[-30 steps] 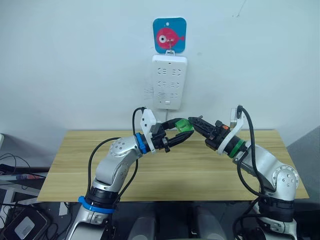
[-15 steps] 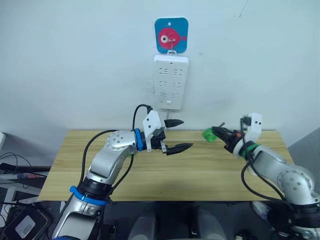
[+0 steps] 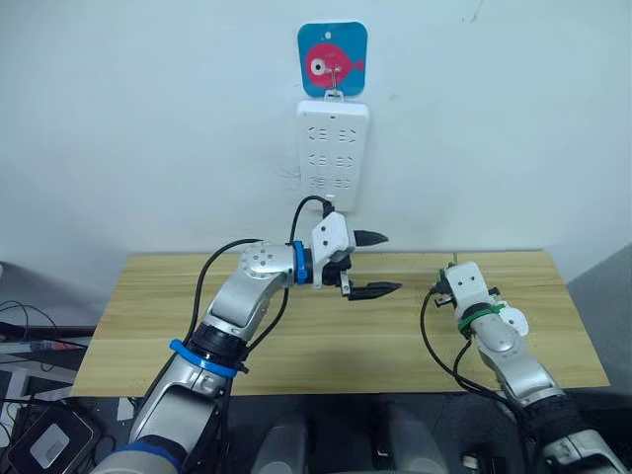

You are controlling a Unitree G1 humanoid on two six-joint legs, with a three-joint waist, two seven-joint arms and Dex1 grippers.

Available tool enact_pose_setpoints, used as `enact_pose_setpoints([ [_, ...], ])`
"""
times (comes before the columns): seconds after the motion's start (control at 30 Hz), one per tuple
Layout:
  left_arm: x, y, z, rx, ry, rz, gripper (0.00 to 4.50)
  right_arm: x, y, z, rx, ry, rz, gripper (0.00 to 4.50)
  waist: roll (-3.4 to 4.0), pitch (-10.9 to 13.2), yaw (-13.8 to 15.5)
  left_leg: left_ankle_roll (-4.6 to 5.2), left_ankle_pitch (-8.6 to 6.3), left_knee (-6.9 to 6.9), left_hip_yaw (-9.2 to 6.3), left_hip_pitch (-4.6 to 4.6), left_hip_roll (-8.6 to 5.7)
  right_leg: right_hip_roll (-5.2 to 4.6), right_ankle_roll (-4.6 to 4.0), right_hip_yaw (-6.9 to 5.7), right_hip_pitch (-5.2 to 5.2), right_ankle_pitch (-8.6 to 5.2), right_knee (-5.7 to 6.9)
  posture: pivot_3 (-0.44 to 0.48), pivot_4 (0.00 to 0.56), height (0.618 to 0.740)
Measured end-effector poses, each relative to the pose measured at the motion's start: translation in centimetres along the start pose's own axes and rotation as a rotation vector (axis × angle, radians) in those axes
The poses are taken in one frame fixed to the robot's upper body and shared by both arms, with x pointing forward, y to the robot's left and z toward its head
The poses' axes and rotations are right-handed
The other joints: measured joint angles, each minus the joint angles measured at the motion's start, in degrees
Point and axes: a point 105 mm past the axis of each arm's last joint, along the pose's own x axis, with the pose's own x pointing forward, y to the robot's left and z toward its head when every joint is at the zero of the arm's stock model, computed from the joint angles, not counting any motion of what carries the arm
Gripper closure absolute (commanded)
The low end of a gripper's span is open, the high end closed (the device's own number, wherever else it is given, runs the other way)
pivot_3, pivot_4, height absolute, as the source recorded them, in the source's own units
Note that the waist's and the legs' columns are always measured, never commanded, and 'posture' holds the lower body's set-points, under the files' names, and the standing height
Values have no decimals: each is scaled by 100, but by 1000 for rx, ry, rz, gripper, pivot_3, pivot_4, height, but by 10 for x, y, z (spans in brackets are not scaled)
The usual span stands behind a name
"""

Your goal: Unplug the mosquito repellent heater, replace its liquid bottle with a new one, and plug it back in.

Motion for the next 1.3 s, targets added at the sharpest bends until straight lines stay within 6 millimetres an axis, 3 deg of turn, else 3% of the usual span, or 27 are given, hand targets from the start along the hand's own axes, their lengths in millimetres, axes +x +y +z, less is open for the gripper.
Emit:
enact_pose_setpoints([
  [0.4,-4,-3,-6,-30,28,-11,0,5,-1,-15,111,0,-25,3698,-3,109,-74,1,-1,0,-2,2,-2,-9,0,-2,-1,0,9,-4,301,740],
  [0.43,-5,-3,-7,-34,34,-10,0,5,0,-15,119,-6,-18,2956,-4,109,-72,1,-1,0,-2,2,-2,-9,0,-2,-1,0,10,-1,298,740],
  [0.5,-6,-3,-7,-29,36,-8,0,5,3,-17,127,0,-6,2386,-5,110,-70,1,-1,0,-3,2,-1,-9,0,-2,-1,0,11,3,295,740],
  [0.7,-10,-8,-11,-41,37,10,0,2,9,-18,111,-1,25,119,-4,111,-64,0,0,-1,-4,1,-2,-11,0,-2,-2,0,11,5,275,740],
  [0.8,-17,-8,-16,-57,32,63,0,-7,-2,-1,58,-72,26,25,0,109,-57,0,0,-2,-3,-3,-3,-12,0,2,-9,0,11,1,263,740],
  [0.9,-33,-5,-26,-88,34,176,0,-13,-15,41,16,-193,51,25,1,109,-78,-1,0,-2,0,0,1,-12,0,2,-11,0,12,1,254,740],
  [0.97,-48,-2,-30,-108,26,292,0,-16,-14,70,40,-255,125,25,2,108,-80,-1,0,-3,-6,3,6,-10,0,-5,-10,0,17,9,252,740],
  [1.03,-72,0,-38,-116,32,444,0,-22,2,97,80,-295,296,25,3,107,-76,0,0,-8,-10,5,8,-9,0,-9,-9,0,16,21,249,740],
  [1.1,-97,-4,-50,-144,57,587,0,-32,23,111,87,-299,489,25,3,107,-67,0,-1,-10,-13,4,7,-11,0,-9,-7,0,9,43,251,740],
  [1.3,-166,-27,-98,-283,174,961,0,-55,64,133,32,-296,886,25,-1,110,95,16,-10,-6,-20,-8,2,-16,-1,-18,10,1,-47,92,260,740],
])
